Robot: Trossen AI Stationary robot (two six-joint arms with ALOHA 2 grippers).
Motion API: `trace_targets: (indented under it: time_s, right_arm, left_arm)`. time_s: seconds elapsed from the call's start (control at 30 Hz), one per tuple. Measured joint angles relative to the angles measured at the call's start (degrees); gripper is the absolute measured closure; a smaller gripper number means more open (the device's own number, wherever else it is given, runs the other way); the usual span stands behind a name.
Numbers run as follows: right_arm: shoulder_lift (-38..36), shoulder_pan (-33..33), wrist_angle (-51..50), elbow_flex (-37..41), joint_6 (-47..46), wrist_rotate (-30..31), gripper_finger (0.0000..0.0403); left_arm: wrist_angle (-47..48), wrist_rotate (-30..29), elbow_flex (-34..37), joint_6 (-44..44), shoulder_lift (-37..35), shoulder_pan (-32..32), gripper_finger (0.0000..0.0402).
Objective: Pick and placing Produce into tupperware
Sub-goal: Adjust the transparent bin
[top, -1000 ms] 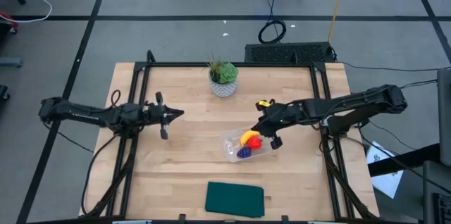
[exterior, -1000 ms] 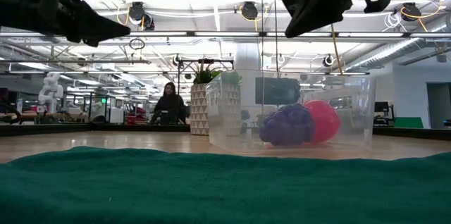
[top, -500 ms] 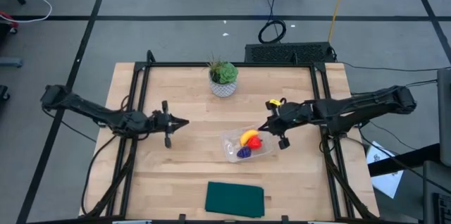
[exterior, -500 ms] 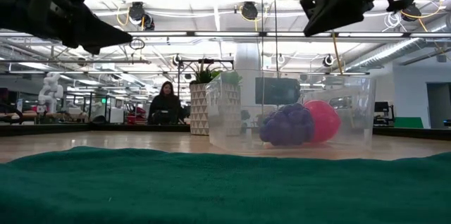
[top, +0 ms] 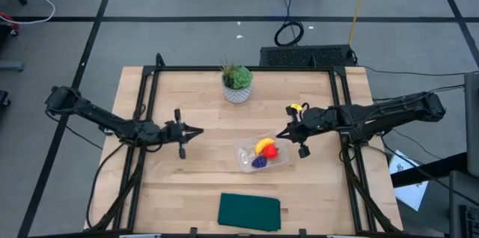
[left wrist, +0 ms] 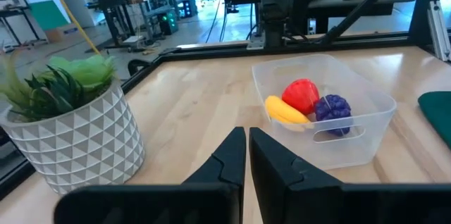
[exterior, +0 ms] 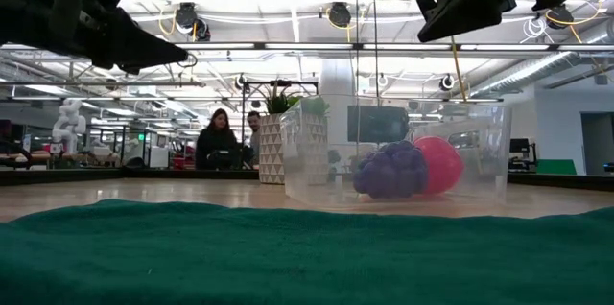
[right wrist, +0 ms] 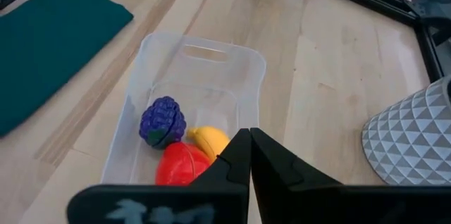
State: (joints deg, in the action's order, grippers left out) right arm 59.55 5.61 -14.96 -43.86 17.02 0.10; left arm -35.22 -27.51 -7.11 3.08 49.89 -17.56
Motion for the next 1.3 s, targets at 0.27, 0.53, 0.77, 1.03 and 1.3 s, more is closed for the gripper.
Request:
trace_targets:
  time_s: [0.27, 0.53, 0.77, 1.03, 1.3]
  right_arm:
    - [-1.42, 0.0, -1.13, 1.92, -2.38, 3.1, 0.0403]
    - [-9.97, -0.04, 2.72, 10.52, -9.15, 9.23, 0.0403]
    - [-16.56, 1.04, 3.91, 16.2, -15.57, 9.0, 0.0403]
    - [-17.35, 4.64, 4.03, 19.52, -18.53, 13.54, 0.0403]
    - [-17.4, 5.03, 4.48, 20.24, -21.11, 16.76, 0.0403]
  left_arm:
    - [0.56, -0.04, 0.0, -0.14, -0.02, 0.0, 0.0376]
    - [0.75, 1.9, 0.0, -1.53, -0.02, 0.0, 0.0376]
    - [0.76, 1.97, 0.0, -1.63, -0.02, 0.0, 0.0376]
    - [0.78, 1.97, 0.0, -1.26, -0.02, 0.0, 0.0376]
    - [0.78, 1.99, 0.0, -1.26, -0.02, 0.0, 0.0376]
